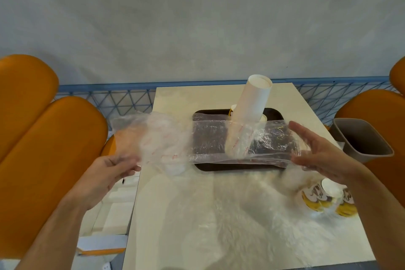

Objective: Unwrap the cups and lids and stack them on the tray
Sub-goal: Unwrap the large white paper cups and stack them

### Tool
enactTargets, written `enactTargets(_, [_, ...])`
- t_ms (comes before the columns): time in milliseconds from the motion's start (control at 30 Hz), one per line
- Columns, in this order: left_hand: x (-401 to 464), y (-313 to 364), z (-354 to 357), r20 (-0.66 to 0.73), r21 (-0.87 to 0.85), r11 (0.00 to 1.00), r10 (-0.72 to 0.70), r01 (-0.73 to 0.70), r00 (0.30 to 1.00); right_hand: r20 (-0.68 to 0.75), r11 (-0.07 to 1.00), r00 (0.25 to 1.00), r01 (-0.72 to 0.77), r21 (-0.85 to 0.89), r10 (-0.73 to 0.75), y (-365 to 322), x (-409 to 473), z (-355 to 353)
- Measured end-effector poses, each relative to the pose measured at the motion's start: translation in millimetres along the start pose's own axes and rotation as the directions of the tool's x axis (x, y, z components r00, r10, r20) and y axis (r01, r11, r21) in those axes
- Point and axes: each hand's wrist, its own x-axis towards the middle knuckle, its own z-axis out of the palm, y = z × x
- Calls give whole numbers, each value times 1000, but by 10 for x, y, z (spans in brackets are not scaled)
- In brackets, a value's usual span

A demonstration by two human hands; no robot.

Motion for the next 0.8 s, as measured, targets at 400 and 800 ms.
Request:
enactTargets(400, [106, -82, -33, -269, -263, 963, -20, -54, 963, -223, 990, 973, -38, 134, 67, 76, 49, 213])
enactTargets(800, [219, -322, -11, -340, 476, 866, 18, 155, 940, -398, 990, 914, 24, -137, -77, -56, 99, 395])
